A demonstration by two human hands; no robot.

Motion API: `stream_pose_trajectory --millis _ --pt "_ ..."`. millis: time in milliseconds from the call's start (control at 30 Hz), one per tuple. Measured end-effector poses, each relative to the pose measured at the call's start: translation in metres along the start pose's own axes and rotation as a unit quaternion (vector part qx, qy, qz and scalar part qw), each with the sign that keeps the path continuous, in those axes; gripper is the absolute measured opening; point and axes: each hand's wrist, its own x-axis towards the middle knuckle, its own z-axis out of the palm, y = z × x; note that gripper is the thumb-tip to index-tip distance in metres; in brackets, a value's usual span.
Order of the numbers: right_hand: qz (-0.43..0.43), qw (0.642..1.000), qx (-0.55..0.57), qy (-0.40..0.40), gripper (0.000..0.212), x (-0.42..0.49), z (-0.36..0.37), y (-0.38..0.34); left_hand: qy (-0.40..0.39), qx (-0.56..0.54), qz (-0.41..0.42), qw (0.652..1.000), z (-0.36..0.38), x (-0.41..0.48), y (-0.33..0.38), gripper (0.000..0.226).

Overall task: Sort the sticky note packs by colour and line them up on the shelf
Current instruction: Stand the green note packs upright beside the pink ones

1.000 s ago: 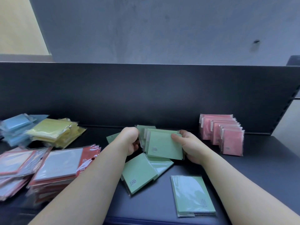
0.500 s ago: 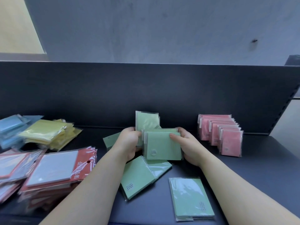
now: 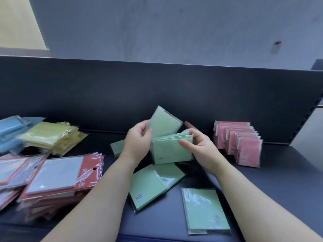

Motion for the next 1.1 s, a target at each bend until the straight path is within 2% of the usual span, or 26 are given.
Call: stream_pose_trajectory --millis 100,200,267,333,367,433,500,567,667,733,867,967,1033,1100 --pt "-0.007 0.999 -0.032 -0.007 0.008 -0.004 0.001 -0.001 -0.099 0.054 0.013 0.994 0.004 -0.004 0.0 0.032" --pt "-0.015 0.998 -0.06 0.009 0.027 -0.006 0.002 -0.002 -0.128 0.082 0.026 0.988 0.004 -0.006 -0.001 0.03" --pt "-0.021 0.996 -0.089 0.017 0.054 -0.007 0.001 -0.004 -0.117 0.106 0.04 0.987 0.005 -0.006 -0.003 0.026" --pt "-0.009 0.992 -0.123 0.0 0.083 -0.009 0.001 -0.005 -0.066 0.146 0.065 0.985 0.007 -0.005 -0.005 0.024" --pt "-0.003 0.991 -0.137 -0.007 0.087 -0.01 0.0 -0.004 -0.038 0.149 0.063 0.986 0.009 -0.004 -0.005 0.025" --pt "0.005 0.988 -0.151 -0.004 0.077 -0.009 -0.001 -0.004 0.001 0.093 0.008 0.996 0.013 -0.002 -0.006 0.026" --pt "0.011 0.99 -0.138 0.013 0.071 -0.008 -0.002 -0.003 0.013 -0.006 -0.091 0.996 0.018 -0.001 -0.011 0.025" --pt "0.022 0.993 -0.114 0.022 0.081 -0.007 -0.002 -0.002 0.013 -0.103 -0.174 0.979 0.022 -0.001 -0.01 0.036" --pt "0.032 0.993 -0.114 0.005 0.096 -0.009 0.003 0.0 0.017 -0.238 -0.213 0.947 0.026 -0.002 -0.008 0.044" --pt "0.033 0.992 -0.125 -0.002 0.088 -0.01 0.006 -0.001 0.029 -0.233 -0.197 0.952 0.029 -0.004 -0.008 0.041" --pt "0.023 0.99 -0.14 0.003 0.05 -0.009 0.004 -0.003 -0.002 -0.224 -0.175 0.959 0.03 -0.006 -0.009 0.041" --pt "0.024 0.998 -0.054 0.022 0.037 -0.007 -0.002 -0.005 0.01 -0.233 -0.166 0.958 0.03 -0.002 -0.006 0.045" --pt "0.015 0.997 0.023 0.076 0.042 -0.005 -0.006 -0.008 0.018 -0.14 -0.137 0.981 0.028 0.001 -0.01 0.046" --pt "-0.007 0.987 0.07 0.143 0.053 -0.003 -0.013 -0.01 0.0 0.03 -0.098 0.995 0.024 0.002 -0.016 0.042"
